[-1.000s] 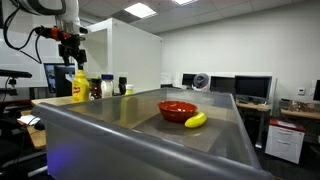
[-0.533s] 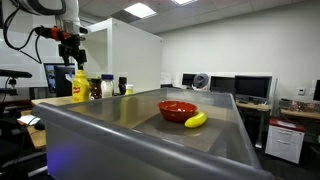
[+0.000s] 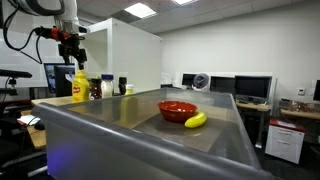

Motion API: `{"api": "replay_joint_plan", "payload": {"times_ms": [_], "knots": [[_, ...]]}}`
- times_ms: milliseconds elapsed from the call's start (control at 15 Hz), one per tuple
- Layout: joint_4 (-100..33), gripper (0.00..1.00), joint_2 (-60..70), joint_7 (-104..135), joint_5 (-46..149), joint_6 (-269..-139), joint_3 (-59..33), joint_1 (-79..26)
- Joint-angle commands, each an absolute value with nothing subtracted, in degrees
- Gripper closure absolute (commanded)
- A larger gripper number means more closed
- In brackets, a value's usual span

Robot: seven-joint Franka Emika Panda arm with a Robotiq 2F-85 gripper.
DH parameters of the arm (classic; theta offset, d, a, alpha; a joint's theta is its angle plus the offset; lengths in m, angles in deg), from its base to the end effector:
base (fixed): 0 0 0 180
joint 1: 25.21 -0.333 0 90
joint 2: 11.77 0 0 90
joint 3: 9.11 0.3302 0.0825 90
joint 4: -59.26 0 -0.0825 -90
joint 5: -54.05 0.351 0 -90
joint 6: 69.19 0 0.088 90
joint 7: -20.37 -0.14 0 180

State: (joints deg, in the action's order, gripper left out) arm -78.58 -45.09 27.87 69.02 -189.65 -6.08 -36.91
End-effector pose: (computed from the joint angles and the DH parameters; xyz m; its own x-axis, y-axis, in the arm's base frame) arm 0.3542 0.1162 0.5373 0.9272 0.2399 0.2878 0.2999 -0.9357 -0.1859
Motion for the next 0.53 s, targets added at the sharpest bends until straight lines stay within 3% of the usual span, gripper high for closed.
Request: {"api": "replay_joint_plan", "payload": {"times_ms": [0, 467], "knots": [[-78.8, 0.0, -43.9, 27.1, 69.7, -194.1, -3.9, -37.7], [-79.0, 0.0, -40.0, 27.3, 72.3, -199.1, -3.1, -39.9]]}}
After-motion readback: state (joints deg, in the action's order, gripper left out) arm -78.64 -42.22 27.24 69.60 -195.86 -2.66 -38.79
